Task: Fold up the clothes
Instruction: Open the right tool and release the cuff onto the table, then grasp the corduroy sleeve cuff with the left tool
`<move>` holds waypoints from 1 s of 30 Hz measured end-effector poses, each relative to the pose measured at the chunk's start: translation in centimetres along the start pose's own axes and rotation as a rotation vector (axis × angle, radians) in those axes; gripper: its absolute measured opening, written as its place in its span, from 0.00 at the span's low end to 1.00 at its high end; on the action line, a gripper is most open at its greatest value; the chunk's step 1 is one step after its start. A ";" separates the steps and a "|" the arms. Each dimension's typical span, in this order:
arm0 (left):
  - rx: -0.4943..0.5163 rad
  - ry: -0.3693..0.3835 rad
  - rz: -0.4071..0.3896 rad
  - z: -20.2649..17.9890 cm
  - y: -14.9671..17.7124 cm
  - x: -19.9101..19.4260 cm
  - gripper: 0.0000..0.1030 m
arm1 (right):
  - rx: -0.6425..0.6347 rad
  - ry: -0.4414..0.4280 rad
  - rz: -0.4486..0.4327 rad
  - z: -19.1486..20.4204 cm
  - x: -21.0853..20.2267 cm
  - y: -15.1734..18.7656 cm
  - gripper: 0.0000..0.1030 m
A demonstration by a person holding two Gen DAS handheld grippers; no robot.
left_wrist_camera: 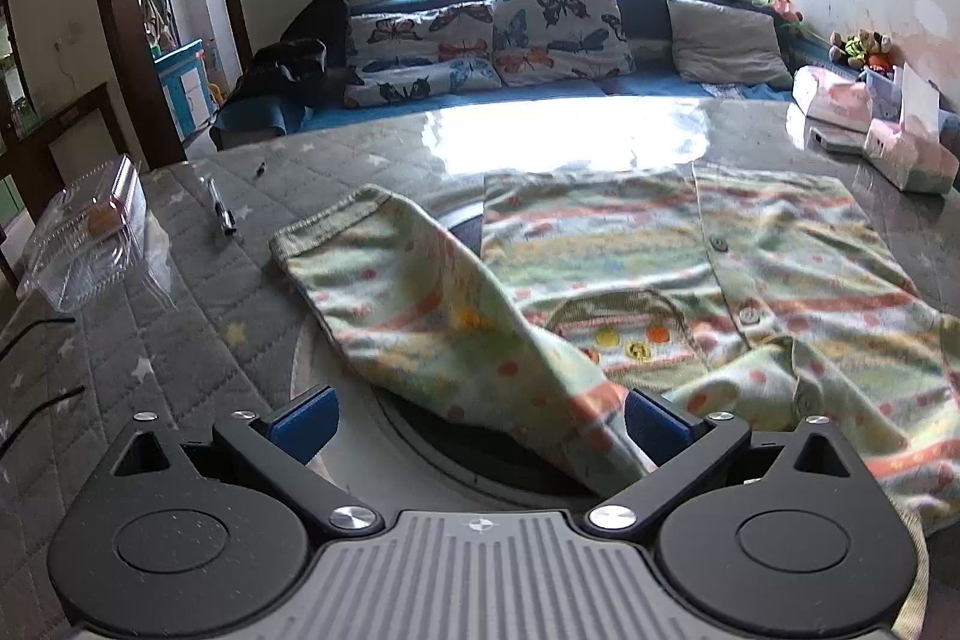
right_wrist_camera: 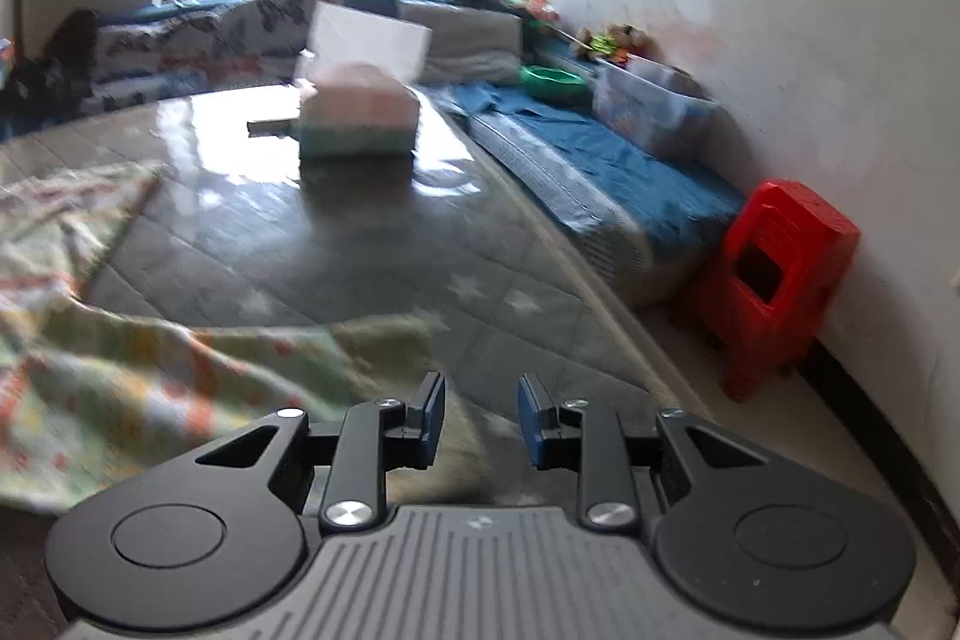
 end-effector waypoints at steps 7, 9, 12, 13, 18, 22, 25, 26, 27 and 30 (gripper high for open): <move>-0.028 -0.031 -0.011 1.0 -1.3 0.2 0.99 | 0.002 -0.140 0.042 3.5 3.0 -0.4 0.27; -0.031 -0.043 -0.017 1.3 -1.8 0.4 0.99 | 0.004 -0.139 0.048 3.8 3.8 -0.3 0.31; -0.039 -0.052 -0.020 1.7 -3.0 1.0 0.99 | 0.008 -0.134 0.042 4.0 4.4 -0.4 0.34; -0.043 -0.056 -0.022 1.7 -3.5 1.3 0.99 | 0.012 -0.135 0.041 4.0 4.5 -0.4 0.35; -0.066 -0.097 -0.017 2.2 -6.5 4.0 0.99 | 0.038 -0.145 0.032 3.9 4.7 -0.5 0.39; -0.071 -0.139 0.008 2.7 -8.6 7.2 0.99 | 0.033 -0.148 0.028 4.3 4.8 -0.5 0.47; -0.088 -0.162 0.037 3.3 -9.9 9.8 0.97 | 0.040 -0.148 0.022 4.5 5.0 -0.5 0.50; -0.087 -0.175 0.045 3.5 -10.4 10.9 0.97 | 0.042 -0.149 0.020 4.5 5.0 -0.5 0.50; -0.086 -0.188 0.053 3.7 -10.6 11.7 0.94 | 0.043 -0.150 0.020 4.5 5.1 -0.5 0.50; -0.093 -0.203 0.090 4.1 -11.5 14.3 0.88 | 0.049 -0.154 0.020 4.5 5.1 -0.5 0.50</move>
Point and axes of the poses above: each gripper's, at about its wrist camera, not at the fingertips, and x roughly the way its jaws point, z to its left, y to its underside, the point moved 6 cm from there along x, roughly the way its jaws point, and after that the axes turned 5 degrees about -y, right-handed, at the moved point
